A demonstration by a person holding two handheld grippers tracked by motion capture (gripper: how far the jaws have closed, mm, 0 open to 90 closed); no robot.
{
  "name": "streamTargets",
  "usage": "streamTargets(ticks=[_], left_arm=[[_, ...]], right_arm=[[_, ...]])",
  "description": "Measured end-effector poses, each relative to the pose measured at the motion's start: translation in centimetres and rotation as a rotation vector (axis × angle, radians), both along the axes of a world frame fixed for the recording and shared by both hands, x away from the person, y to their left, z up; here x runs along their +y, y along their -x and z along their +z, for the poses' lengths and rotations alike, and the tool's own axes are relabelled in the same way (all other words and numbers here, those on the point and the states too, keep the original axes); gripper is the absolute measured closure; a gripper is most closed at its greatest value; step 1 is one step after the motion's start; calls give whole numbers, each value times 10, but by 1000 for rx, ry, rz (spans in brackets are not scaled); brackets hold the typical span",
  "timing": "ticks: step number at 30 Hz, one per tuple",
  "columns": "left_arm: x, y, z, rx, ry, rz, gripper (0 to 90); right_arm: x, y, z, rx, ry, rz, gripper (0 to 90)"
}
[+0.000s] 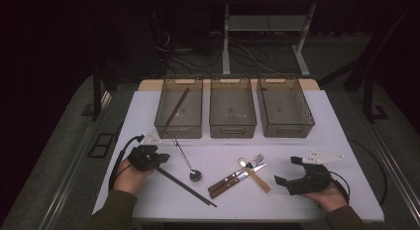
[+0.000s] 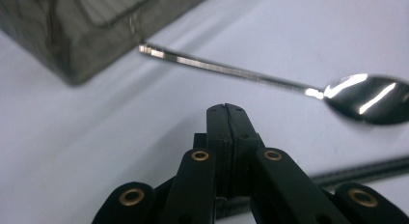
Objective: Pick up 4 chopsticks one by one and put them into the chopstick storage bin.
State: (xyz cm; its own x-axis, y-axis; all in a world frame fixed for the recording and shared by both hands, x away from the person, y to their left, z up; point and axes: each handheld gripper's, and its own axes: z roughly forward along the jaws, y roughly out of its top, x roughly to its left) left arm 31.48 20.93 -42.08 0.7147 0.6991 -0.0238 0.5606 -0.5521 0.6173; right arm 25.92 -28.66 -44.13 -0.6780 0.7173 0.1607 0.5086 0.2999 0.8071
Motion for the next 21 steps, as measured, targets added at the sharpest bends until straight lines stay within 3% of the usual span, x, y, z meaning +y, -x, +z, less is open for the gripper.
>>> streamTargets(ticks=[7,11,21], left_arm=[[10,5,-5,20,-12,16,893],[11,6,-8,32,-33,18,893],[10,5,-10,39,-36,20,893]], right_arm=[[0,0,0,-1,1,3,23],[0,0,0,-2,3,2,23],[0,0,0,-2,4,3,23]])
